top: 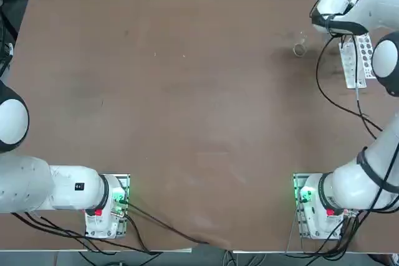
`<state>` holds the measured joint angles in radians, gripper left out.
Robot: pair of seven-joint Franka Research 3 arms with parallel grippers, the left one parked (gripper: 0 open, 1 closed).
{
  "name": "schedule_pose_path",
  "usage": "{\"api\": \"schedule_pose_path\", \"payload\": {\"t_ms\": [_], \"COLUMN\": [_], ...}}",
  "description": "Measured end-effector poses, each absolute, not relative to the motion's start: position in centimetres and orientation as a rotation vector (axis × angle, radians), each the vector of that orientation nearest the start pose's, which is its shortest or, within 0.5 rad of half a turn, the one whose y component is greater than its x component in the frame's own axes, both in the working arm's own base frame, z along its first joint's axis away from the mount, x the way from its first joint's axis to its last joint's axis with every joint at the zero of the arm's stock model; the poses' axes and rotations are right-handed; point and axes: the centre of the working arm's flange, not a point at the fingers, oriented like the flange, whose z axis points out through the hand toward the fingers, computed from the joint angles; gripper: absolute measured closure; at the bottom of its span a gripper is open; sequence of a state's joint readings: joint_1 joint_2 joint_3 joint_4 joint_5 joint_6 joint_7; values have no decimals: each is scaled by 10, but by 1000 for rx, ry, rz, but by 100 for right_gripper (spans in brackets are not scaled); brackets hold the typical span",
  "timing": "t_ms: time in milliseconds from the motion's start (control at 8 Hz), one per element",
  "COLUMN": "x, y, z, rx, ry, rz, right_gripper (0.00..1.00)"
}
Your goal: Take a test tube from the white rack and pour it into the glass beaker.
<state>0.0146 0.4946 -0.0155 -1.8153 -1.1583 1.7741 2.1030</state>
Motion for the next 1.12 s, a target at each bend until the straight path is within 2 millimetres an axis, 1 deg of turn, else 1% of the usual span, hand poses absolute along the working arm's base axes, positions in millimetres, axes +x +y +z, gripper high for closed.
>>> {"api": "schedule_pose_path", "payload": {"t_ms": [250,375,625,750,875,1125], "x": [618,617,614,612,610,604], "y": [-107,-115,-122,-125,-127,-133], "z": [232,216,193,184,180,180], "rx": [1486,1467,1434,1418,1389,1312], "ry": [-1436,-1434,-1423,-1424,-1428,-1426], "rz": [867,898,956,969,984,1033], "right_gripper": [0,0,0,1,1,1]}}
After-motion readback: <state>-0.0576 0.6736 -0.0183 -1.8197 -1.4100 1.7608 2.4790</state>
